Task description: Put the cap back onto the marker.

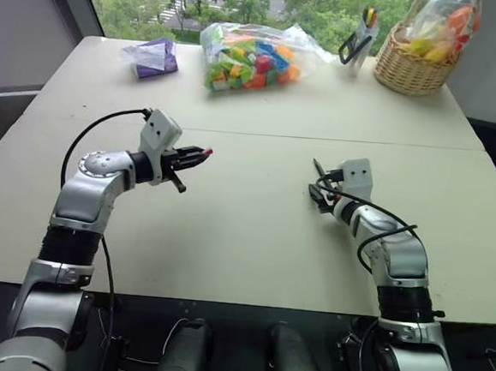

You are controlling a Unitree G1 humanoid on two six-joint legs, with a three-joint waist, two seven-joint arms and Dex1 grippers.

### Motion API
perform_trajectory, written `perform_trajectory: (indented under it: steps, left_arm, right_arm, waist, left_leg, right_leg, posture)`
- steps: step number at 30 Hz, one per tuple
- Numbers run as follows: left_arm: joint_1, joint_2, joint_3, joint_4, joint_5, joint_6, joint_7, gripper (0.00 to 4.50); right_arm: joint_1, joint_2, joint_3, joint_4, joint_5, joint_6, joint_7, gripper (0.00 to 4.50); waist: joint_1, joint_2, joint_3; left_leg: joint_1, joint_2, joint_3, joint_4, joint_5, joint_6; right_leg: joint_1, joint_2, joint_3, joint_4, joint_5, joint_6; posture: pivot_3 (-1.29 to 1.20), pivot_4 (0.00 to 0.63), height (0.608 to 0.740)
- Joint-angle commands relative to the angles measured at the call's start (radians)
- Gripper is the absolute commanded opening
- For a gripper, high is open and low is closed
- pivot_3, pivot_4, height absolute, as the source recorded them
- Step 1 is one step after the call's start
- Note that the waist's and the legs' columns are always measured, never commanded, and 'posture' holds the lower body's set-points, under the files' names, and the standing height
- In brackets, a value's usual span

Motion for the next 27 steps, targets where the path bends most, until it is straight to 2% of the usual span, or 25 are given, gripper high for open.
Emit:
perform_trajectory:
  steps: [1,5,6,10,14,21,25,27]
  left_arm:
    - [-0.014,0.01,0.004,-0.028,-0.003,-0.019,-0.001,0.0]
    - [-0.016,0.007,0.006,-0.023,-0.005,-0.019,-0.002,0.0]
    - [-0.016,0.005,0.006,-0.02,-0.006,-0.021,-0.004,0.0]
    - [-0.017,-0.004,0.0,0.003,-0.01,-0.044,-0.024,0.0]
    - [-0.033,-0.008,-0.039,0.074,0.004,-0.114,-0.101,0.0]
    - [-0.16,-0.042,-0.095,0.342,0.064,-0.347,-0.22,0.0]
    - [-0.23,-0.064,-0.099,0.466,0.065,-0.44,-0.292,0.0]
    - [-0.256,-0.076,-0.107,0.506,0.065,-0.492,-0.347,0.0]
  right_arm:
    - [0.019,0.006,-0.002,0.004,-0.004,0.018,-0.002,2.2]
    - [0.016,0.004,0.002,0.01,-0.008,0.012,0.002,0.15]
    - [0.015,0.003,0.004,0.012,-0.01,0.009,0.004,0.06]
    - [0.004,-0.017,0.022,0.015,-0.032,-0.029,0.02,0.06]
    - [-0.027,-0.092,0.075,-0.009,-0.072,-0.097,0.092,0.06]
    - [-0.095,-0.316,0.158,-0.114,-0.107,-0.287,0.36,0.06]
    - [-0.108,-0.431,0.193,-0.158,-0.116,-0.325,0.505,0.06]
    - [-0.119,-0.467,0.199,-0.232,-0.055,-0.294,0.609,0.06]
  waist:
    - [0.0,0.0,0.0]
    - [0.0,0.0,0.0]
    - [0.0,0.0,0.0]
    - [0.0,0.0,0.0]
    - [0.0,0.0,0.0]
    - [0.002,0.0,0.0]
    - [0.0,0.0,0.0]
    - [-0.001,0.0,0.0]
  left_leg:
    - [0.0,0.0,0.0,0.0,0.0,0.0]
    - [0.0,0.0,0.0,0.0,0.0,0.0]
    - [0.0,0.0,0.0,0.0,0.0,0.0]
    - [0.0,0.0,0.0,0.0,0.0,0.0]
    - [0.001,0.0,0.001,0.0,0.0,0.0]
    - [0.0,0.0,0.005,0.001,0.0,0.0]
    - [0.0,0.0,0.006,0.001,0.0,0.0]
    - [-0.001,0.0,0.006,0.001,0.0,0.0]
  right_leg:
    - [0.0,0.0,0.0,0.0,0.0,0.0]
    - [0.0,0.0,0.0,0.0,0.0,0.0]
    - [0.0,0.0,0.0,0.0,0.0,0.0]
    - [0.0,0.0,0.0,0.0,0.0,0.0]
    - [0.0,0.0,0.001,0.001,0.0,0.0]
    - [0.0,0.001,0.0,0.001,0.0,0.0]
    - [0.0,0.001,0.0,0.0,0.0,0.0]
    - [0.0,0.001,0.001,0.0,0.0,0.0]
  posture:
    - [0.0,0.15,0.74]
    - [0.0,0.15,0.74]
    - [0.0,0.15,0.74]
    - [0.0,0.15,0.74]
    - [0.0,0.15,0.74]
    - [0.0,0.15,0.74]
    - [0.0,0.15,0.74]
    - [0.0,0.15,0.74]
